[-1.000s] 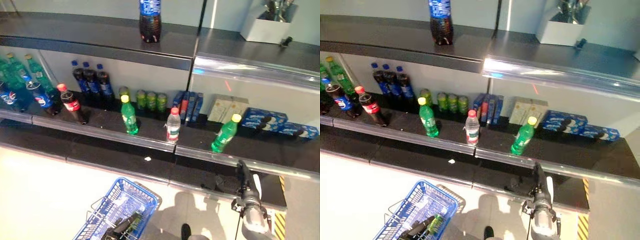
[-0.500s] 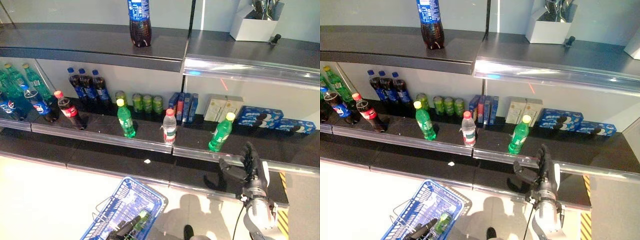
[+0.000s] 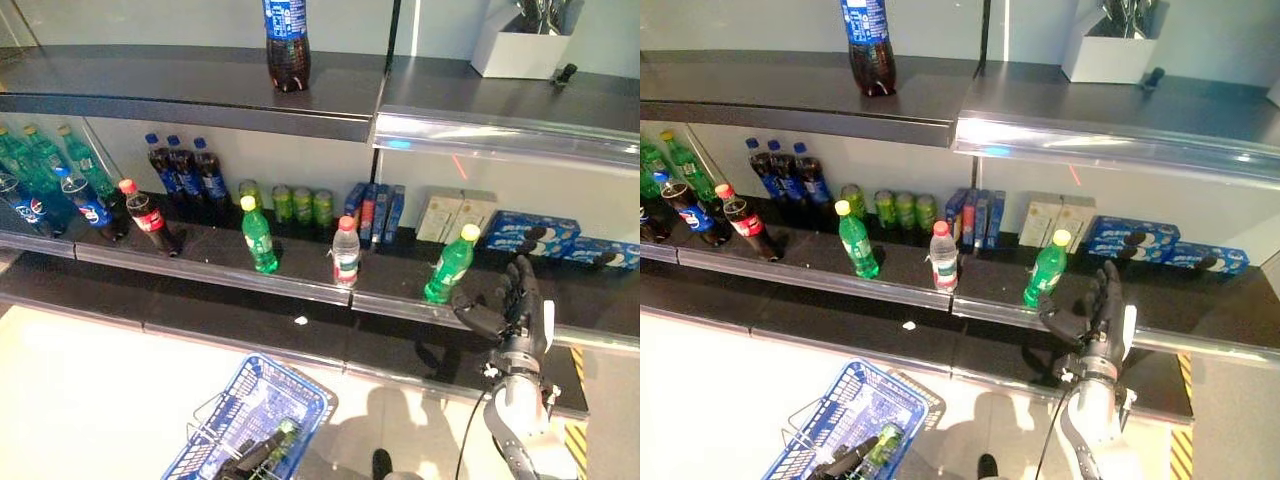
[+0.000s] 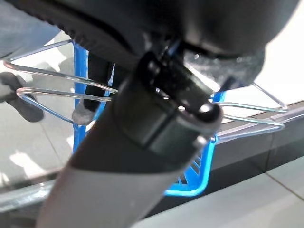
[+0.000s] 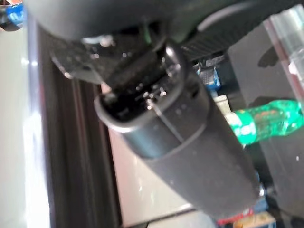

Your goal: Pick up the drink and place into the basket.

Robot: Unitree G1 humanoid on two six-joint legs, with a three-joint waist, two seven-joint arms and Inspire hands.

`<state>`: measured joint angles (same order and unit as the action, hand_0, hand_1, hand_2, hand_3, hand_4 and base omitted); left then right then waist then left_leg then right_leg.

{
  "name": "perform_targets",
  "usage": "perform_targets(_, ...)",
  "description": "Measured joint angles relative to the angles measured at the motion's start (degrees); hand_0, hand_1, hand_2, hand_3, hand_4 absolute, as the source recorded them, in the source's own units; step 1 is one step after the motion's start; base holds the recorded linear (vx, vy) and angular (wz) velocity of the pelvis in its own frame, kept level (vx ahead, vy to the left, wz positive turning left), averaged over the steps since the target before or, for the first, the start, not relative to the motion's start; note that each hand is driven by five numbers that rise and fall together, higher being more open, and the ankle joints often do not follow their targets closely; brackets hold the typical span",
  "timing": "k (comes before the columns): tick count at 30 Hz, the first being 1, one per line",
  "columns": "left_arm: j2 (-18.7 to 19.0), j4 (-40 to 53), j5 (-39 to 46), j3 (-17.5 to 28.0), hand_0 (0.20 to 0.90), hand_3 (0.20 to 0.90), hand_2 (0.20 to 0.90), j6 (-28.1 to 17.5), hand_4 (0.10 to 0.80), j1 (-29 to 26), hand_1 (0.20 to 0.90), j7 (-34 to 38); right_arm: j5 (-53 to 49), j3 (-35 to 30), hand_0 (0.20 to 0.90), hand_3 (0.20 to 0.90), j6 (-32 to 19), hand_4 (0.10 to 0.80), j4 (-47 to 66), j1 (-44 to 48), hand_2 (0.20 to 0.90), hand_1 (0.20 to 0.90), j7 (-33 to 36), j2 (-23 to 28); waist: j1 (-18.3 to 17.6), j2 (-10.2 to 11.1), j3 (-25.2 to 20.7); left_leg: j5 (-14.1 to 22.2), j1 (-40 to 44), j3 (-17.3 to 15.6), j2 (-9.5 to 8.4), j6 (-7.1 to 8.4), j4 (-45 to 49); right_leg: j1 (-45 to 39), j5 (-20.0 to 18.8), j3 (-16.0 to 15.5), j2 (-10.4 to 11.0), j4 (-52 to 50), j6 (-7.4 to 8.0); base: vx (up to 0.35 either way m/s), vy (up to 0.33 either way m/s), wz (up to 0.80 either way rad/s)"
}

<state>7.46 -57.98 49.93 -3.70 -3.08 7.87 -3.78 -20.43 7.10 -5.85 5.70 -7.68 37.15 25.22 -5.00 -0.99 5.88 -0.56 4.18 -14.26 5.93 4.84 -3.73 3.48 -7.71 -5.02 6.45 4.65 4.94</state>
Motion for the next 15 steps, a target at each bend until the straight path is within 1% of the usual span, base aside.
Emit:
perform_targets(4, -0.3, 0.7, 0.6, -1.9, 0.3, 0.2, 0.3, -0.4, 0.1, -4.4, 0.3, -0.9, 0.0, -0.6, 0.9, 0.9, -1.4, 0.8, -0.8, 5.0, 0.9, 0.9, 2.2, 2.3, 0.0, -1.4, 6.1, -0.2, -3.7, 0.1, -0.83, -0.52, 2.0, 3.5, -1.0, 0.6, 0.8, -1.4, 0.08, -0.18, 0.035, -0.01)
perform_targets(7, -0.4, 0.7, 0.9, -2.6, 0.3, 0.2, 0.3, -0.9, 0.1, -7.0, 0.3, -1.7, 0.0, -1.0, 0.9, 0.9, -2.2, 0.8, -0.9, 7.9, 0.9, 0.9, 3.2, 2.4, -0.1, -1.9, 9.9, -0.2, -4.6, 0.2, -1.02, -0.55, 2.9, 4.1, -1.0, 0.6, 0.9, -1.6, -0.03, -0.078, 0.027, 0.02)
perform_targets(12, -0.4, 0.7, 0.9, -3.8, 0.3, 0.2, 0.3, -1.4, 0.1, -9.3, 0.3, -2.0, 0.1, -1.5, 0.9, 0.9, -3.4, 0.8, -2.3, 11.7, 0.9, 0.9, 4.4, 3.1, -0.2, -2.3, 12.8, -0.2, -6.5, 0.5, -1.02, -0.55, 4.2, 6.1, -0.9, 0.6, 1.0, -3.4, -0.19, -0.075, 0.033, 0.02)
perform_targets(15, -0.4, 1.0, 1.0, -4.8, 0.3, 0.2, 0.3, -2.2, 0.1, -11.6, 0.3, -2.1, 0.2, -1.8, 0.9, 0.9, -3.5, 0.8, -3.7, 16.0, 0.9, 0.9, 5.3, 4.3, 0.0, -2.8, 15.9, 0.1, -8.4, 0.8, -1.41, -0.88, 6.0, 8.4, -0.3, 0.7, 1.6, -5.9, -0.18, -0.049, 0.073, 0.04)
